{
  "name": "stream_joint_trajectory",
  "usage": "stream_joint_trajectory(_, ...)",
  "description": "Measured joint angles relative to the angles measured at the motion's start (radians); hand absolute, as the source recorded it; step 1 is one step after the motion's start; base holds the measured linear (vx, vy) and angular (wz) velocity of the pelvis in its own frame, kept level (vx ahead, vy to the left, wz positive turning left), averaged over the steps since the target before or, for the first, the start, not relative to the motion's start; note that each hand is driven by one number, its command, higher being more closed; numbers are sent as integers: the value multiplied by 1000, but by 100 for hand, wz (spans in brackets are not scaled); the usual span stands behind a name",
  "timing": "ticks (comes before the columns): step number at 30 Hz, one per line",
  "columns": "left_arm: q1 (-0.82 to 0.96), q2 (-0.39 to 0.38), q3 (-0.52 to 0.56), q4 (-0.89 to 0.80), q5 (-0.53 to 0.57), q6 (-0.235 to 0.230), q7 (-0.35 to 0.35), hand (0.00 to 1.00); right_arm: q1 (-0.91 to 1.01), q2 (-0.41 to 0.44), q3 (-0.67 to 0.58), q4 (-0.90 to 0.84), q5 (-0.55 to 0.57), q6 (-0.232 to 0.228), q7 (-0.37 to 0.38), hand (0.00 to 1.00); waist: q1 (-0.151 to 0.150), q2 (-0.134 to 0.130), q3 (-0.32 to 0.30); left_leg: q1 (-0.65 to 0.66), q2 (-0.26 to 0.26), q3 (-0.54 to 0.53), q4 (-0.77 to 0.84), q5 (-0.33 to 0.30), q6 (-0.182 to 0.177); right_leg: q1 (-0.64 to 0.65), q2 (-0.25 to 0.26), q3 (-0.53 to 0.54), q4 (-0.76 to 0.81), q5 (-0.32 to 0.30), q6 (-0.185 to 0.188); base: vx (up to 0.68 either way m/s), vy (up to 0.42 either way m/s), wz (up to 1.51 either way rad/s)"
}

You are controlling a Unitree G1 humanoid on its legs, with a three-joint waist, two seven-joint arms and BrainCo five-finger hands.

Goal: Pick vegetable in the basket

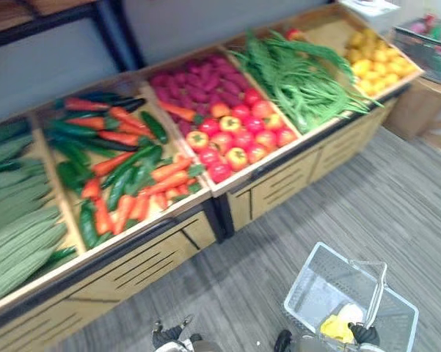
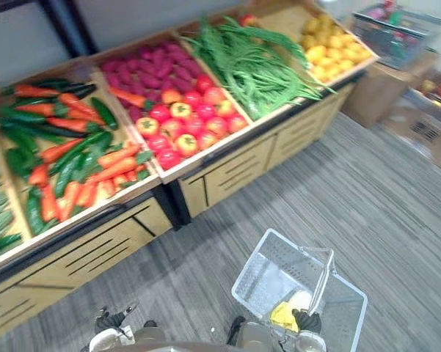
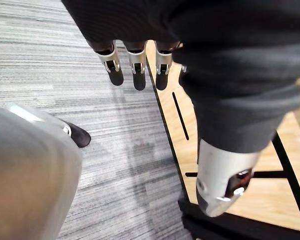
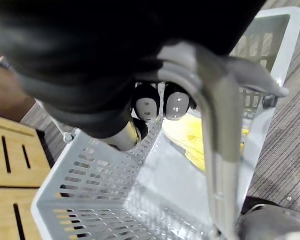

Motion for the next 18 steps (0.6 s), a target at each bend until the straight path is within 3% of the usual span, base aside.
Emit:
stream_joint_trajectory(3, -3, 11, -19, 12, 2, 1, 1, 0, -22, 4, -1, 41, 0, 1, 0, 100, -2, 3, -1, -3, -29, 106, -78, 31, 14, 44, -5, -41, -89, 11, 19, -41, 123, 80)
stream_joint_trajectory(7, -14, 27, -37, 43, 13, 7, 1, 0, -23, 5, -7, 61, 0, 5, 0, 100, -8, 10, -3, -16, -67, 84, -131, 49, 32, 88, -12, -91, -185, 41, 67, -77, 133, 53)
stream_joint_trajectory(8, -14, 36, -46, 52, 19, 8, 1, 0, -23, 6, -7, 63, 0, 7, 0, 100, -26, 12, -4, -33, -83, 58, -146, 60, 38, 93, -19, -120, -193, 49, 79, -97, 112, 60)
stream_joint_trajectory(14, -14, 95, -76, 72, 19, 9, 3, 0, -44, 26, 11, 69, -1, 15, -2, 100, -22, -12, 4, -53, -104, 41, -165, 60, 44, 86, -31, -128, -211, 67, 95, -95, 100, 19)
stream_joint_trajectory(18, -11, 120, -97, 103, 19, 11, 5, 0, -47, 25, 26, 69, -1, 21, -2, 100, -13, -19, 7, -55, -119, 50, -166, 47, 58, 75, -37, -78, -219, 69, 105, -52, 82, -7)
